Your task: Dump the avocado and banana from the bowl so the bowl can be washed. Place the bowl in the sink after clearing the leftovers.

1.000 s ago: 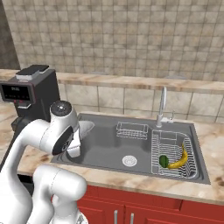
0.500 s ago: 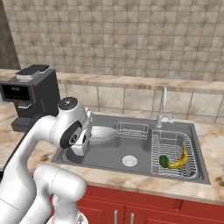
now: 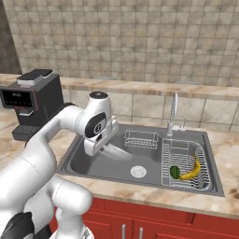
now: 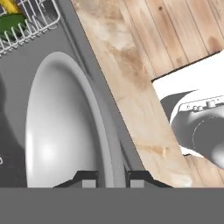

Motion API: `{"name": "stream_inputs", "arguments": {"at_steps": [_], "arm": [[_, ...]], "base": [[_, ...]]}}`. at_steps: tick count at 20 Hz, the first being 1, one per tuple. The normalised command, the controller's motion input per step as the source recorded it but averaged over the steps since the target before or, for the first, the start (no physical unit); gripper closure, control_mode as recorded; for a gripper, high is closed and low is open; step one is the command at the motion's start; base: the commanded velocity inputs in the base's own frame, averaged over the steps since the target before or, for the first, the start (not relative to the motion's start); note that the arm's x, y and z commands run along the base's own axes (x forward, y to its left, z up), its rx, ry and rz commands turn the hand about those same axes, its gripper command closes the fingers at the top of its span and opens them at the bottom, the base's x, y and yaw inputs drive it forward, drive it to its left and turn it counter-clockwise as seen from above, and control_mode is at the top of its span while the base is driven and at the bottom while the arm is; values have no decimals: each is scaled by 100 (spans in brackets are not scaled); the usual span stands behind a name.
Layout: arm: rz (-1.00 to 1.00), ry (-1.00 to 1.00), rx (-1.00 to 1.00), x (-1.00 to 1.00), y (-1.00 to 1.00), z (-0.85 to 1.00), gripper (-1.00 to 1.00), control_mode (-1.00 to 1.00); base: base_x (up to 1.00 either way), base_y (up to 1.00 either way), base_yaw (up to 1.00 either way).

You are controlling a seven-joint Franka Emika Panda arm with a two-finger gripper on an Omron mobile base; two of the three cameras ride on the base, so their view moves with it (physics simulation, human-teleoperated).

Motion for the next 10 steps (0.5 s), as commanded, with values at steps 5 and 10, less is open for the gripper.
{"name": "stream_inputs", "arguments": {"at_steps": [5,10], "arm": [[-7,2,6,-4,-2,-56,100,-100],[-9,0,0,0,0,-64,100,-100]], "base": [[0,0,0],[0,0,0]]}}
